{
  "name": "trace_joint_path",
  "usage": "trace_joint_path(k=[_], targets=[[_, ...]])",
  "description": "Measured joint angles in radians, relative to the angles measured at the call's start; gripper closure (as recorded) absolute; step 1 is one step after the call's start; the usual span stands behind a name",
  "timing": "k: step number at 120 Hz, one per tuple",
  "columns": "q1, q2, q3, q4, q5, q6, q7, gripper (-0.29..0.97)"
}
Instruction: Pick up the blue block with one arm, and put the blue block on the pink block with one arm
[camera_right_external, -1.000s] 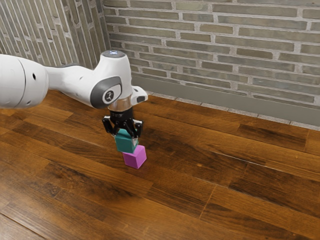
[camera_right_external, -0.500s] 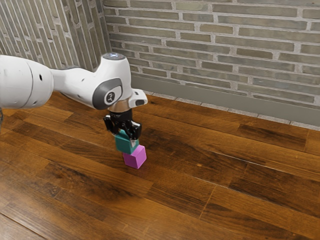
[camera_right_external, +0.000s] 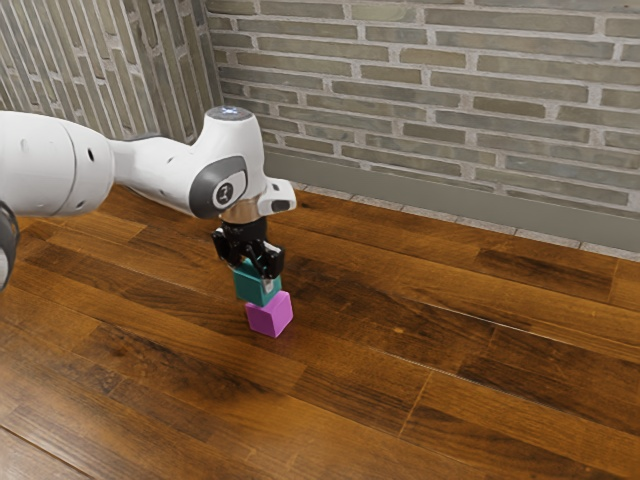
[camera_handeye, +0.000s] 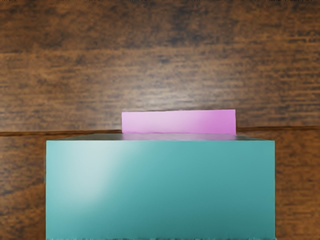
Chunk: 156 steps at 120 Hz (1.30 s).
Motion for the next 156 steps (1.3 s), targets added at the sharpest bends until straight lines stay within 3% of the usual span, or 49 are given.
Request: trace_joint_path(k=[123,156], targets=[[0.015,0.022,0.002,0.021,-0.067,0.002,0.048,0.35],[0.015,0.023,0.0,0.021,-0.08,0.001,0.054,0.11]])
